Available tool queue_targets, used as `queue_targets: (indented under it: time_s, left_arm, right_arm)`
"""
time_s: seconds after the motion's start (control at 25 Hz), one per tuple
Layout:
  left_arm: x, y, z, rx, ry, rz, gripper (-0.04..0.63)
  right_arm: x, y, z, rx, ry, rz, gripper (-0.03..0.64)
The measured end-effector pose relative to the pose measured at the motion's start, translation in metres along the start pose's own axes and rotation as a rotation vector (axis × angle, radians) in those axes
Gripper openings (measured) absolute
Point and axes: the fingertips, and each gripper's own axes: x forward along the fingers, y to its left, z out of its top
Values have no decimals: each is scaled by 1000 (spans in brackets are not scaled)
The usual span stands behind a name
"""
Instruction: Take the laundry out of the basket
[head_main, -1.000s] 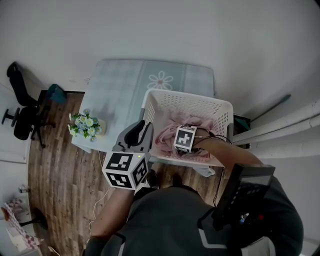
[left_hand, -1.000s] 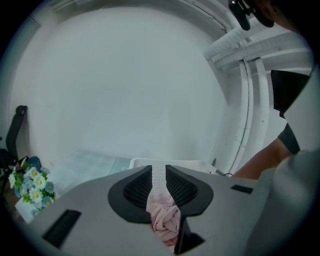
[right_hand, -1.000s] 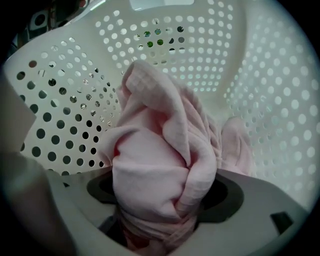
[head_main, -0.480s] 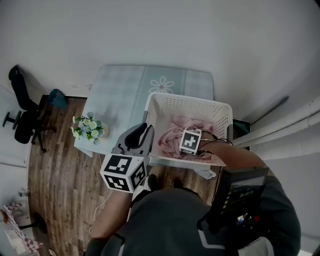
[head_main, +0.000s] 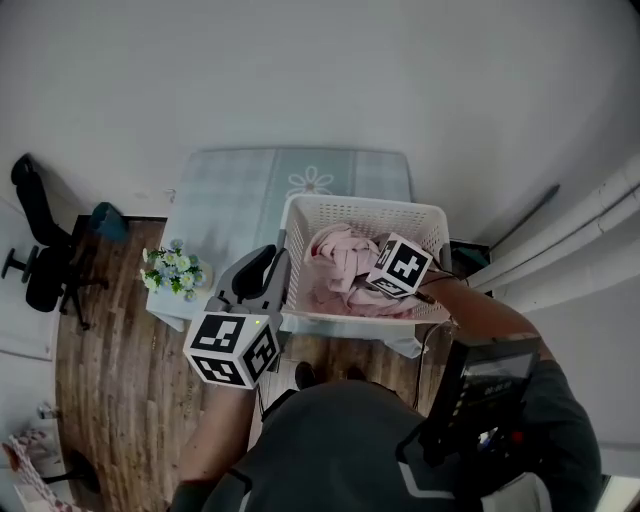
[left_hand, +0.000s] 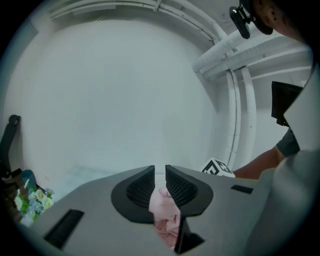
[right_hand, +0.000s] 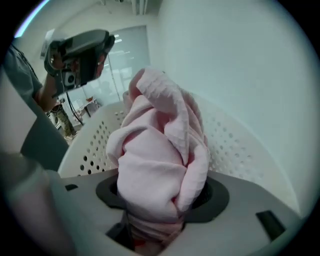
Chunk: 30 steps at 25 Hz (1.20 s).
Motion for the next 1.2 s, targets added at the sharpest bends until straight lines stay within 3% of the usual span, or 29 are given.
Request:
queue_targets:
  time_s: [0.52, 0.96, 1.2]
  left_arm:
    - [-13, -20, 46, 37, -108, -93, 71]
    - [-19, -51, 75, 72, -158, -241, 71]
    - [-1, -106, 89, 96, -180, -377, 67]
  right_arm:
    - [-172, -3, 98, 201, -558, -239, 295]
    - [-314, 1, 120, 439, -899, -390, 295]
    - [-398, 12, 80, 516, -1035, -550, 296]
